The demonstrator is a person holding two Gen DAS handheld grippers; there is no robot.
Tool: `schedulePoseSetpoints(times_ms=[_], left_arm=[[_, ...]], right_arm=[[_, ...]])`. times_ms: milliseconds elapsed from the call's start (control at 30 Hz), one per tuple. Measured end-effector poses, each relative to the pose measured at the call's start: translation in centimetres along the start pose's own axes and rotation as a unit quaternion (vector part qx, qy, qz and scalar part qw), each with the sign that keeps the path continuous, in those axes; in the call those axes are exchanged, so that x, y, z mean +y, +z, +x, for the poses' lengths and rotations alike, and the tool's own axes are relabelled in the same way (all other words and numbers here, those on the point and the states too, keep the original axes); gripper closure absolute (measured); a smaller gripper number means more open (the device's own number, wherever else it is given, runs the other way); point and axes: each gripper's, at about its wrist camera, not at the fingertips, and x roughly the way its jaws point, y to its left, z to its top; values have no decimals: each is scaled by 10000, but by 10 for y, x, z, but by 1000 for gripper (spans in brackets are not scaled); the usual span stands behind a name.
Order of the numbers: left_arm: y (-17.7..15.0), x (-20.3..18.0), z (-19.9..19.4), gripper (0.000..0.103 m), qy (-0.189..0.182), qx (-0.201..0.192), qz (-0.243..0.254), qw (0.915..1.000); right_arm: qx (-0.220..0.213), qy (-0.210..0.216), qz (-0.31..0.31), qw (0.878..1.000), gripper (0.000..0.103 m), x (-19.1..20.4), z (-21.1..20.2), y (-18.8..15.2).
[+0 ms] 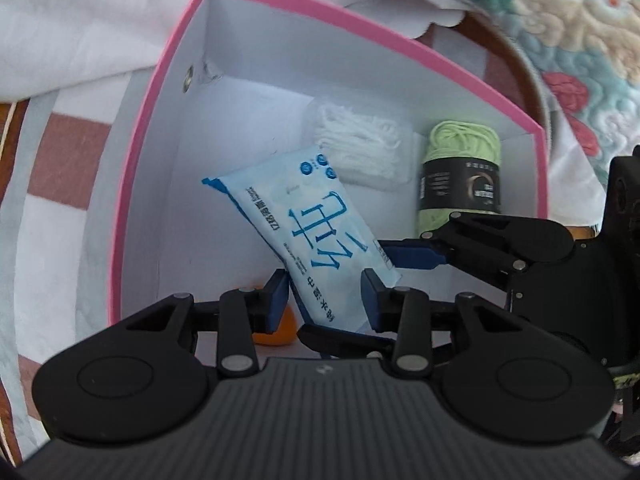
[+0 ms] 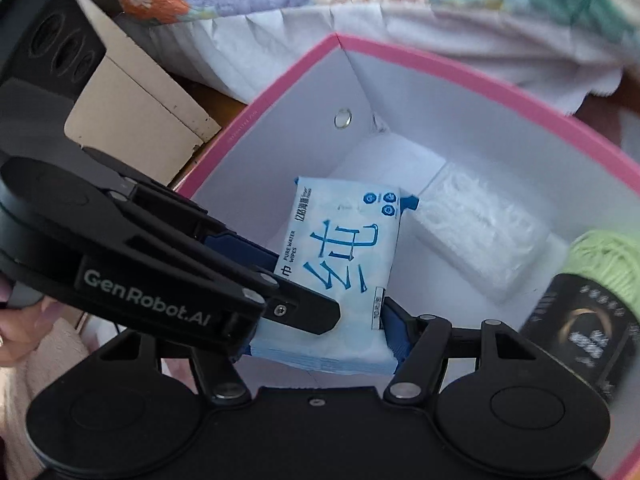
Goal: Organize objects
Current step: 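Open the left tool to release the wet-wipes pack in the box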
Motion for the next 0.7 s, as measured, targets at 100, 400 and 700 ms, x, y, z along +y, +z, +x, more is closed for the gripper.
schedulePoseSetpoints(times_ms=[100,400,700], left_arm=[[2,3,6,64,-58,50,-106,9999],[7,-3,38,66,-431,132,-391,9982],[-6,-27,29,66,-171,-177,-46,9997]], right_arm=[[90,-166,-13,9998,35,1,1,1],[94,-1329,-274,9907,35,10,-18,-16],[-916,-1277,179,9874,35,25,-76,-50]])
